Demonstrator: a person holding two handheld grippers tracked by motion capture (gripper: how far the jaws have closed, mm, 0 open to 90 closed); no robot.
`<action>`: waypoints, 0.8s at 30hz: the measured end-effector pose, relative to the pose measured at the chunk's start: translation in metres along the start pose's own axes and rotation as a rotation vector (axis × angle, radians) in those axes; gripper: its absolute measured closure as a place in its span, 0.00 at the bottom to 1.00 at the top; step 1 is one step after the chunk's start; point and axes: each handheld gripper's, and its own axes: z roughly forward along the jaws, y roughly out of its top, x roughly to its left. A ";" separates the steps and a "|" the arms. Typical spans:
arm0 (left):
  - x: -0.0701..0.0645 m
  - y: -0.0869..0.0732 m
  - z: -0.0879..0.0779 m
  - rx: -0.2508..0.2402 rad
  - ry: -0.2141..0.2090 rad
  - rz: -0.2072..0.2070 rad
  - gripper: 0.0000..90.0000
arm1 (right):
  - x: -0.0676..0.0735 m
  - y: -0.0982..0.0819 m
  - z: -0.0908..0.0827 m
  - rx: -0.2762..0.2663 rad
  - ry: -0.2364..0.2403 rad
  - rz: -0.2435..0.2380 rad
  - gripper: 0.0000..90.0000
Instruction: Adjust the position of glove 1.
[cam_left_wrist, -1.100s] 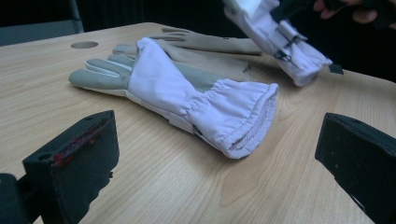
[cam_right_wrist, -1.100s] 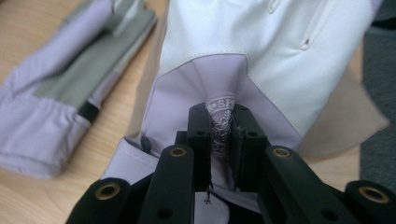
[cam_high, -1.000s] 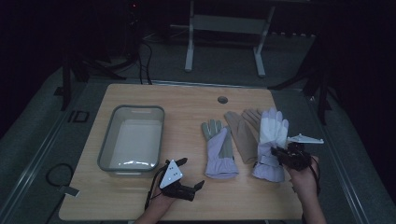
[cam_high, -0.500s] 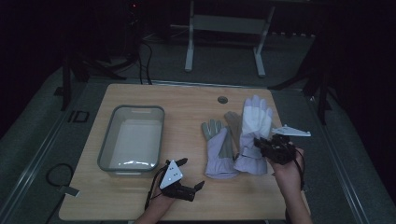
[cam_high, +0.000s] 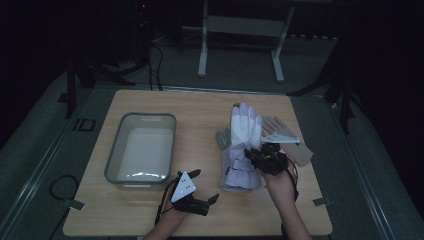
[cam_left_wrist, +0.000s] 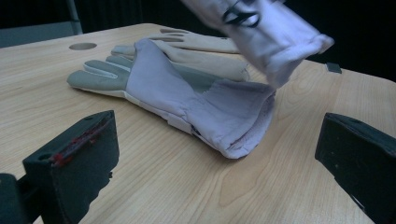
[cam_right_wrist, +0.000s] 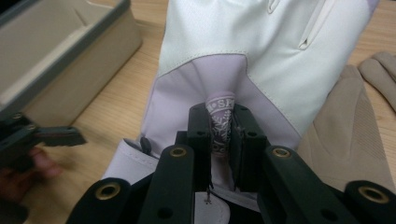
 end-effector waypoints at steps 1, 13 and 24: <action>0.000 0.000 0.000 0.000 0.001 0.001 0.00 | 0.000 0.000 0.004 0.006 -0.008 -0.002 0.89; 0.000 0.000 0.000 0.000 0.000 0.000 0.00 | -0.008 -0.008 0.056 0.130 -0.031 0.033 0.88; 0.000 0.000 0.000 0.002 -0.003 -0.001 0.00 | -0.011 -0.020 0.086 0.178 -0.047 0.049 0.85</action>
